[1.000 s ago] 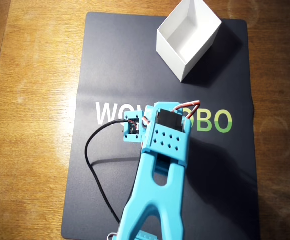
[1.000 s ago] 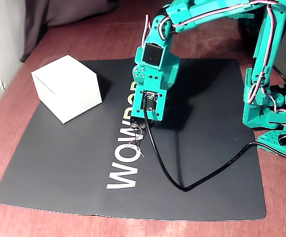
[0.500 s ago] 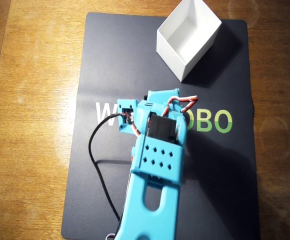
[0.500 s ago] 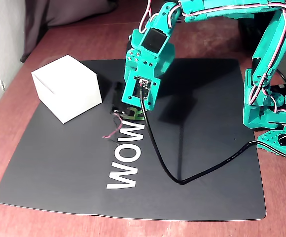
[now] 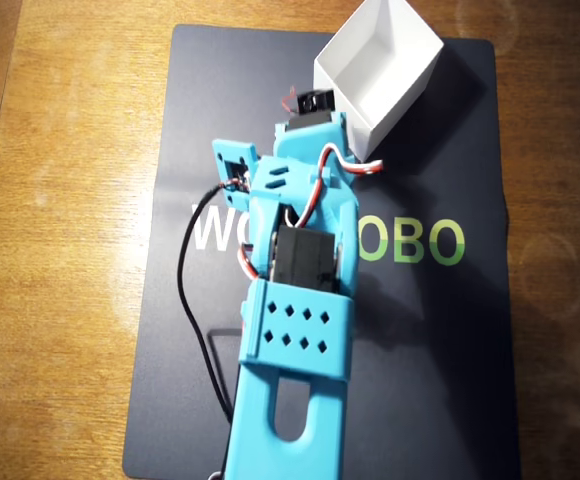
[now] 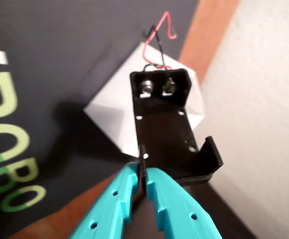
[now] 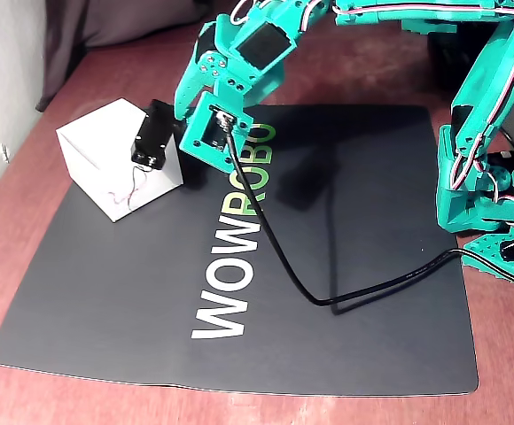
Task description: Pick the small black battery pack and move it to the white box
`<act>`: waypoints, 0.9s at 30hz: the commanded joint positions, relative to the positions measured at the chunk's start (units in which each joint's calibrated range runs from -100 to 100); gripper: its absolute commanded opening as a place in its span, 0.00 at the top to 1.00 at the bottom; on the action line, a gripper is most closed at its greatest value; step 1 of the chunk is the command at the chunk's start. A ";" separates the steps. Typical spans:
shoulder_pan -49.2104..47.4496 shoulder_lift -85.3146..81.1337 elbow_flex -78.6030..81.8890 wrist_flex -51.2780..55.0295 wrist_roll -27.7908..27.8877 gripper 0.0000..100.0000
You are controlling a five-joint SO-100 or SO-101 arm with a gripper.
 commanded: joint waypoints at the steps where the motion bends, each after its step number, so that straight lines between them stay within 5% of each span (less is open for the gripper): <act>1: -0.19 -1.89 -5.02 -5.04 0.24 0.99; 15: 7.32 4.95 -6.02 -32.47 0.18 0.99; 27: 15.88 22.48 -21.89 -33.52 -0.14 0.99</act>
